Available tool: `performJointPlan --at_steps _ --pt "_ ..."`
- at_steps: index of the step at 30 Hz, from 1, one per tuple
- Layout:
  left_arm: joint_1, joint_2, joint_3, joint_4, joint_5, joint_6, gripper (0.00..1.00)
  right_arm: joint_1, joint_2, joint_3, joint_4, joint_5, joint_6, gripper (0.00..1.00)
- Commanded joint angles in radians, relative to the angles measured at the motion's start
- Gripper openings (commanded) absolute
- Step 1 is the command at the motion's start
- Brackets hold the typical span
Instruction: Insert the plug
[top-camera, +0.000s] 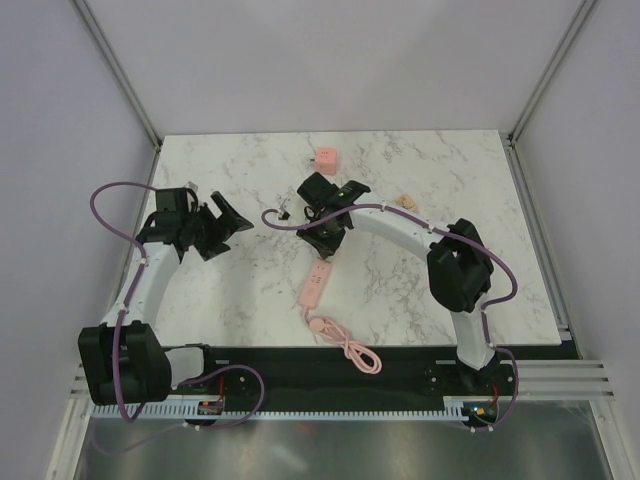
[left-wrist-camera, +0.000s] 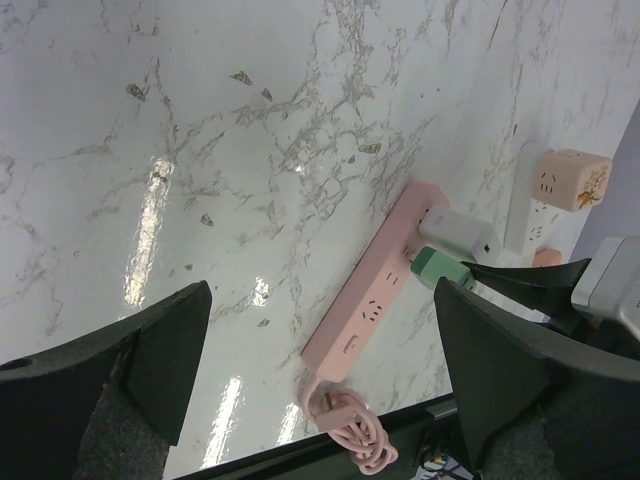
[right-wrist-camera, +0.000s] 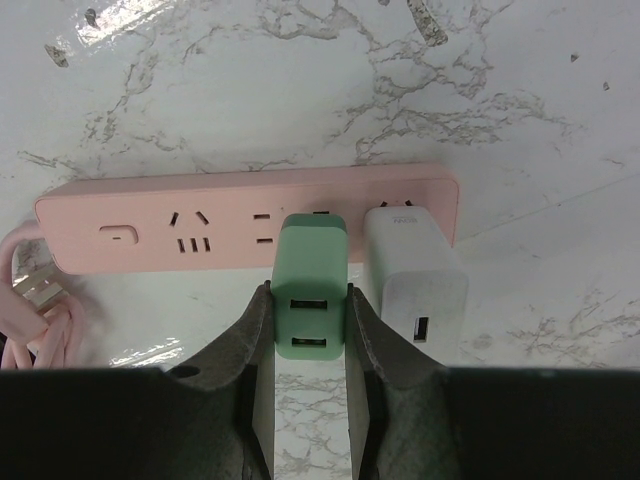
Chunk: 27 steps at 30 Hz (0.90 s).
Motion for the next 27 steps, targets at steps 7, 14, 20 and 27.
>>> performJointPlan --at_steps 7,14,20,27 --pt "0.003 -0.026 0.001 0.03 -0.001 -0.009 1.0 0.003 0.014 0.03 0.011 0.008 -0.021 0.0" --pt "0.001 -0.029 0.001 0.03 -0.006 -0.007 1.0 0.003 0.017 0.014 0.028 -0.003 -0.028 0.0" --pt "0.001 -0.029 0.001 0.03 -0.006 -0.009 1.0 0.004 0.018 0.002 0.04 -0.009 -0.03 0.0" --pt "0.003 -0.031 0.001 0.03 -0.007 -0.009 1.0 0.003 0.02 -0.036 0.055 -0.006 -0.03 0.0"
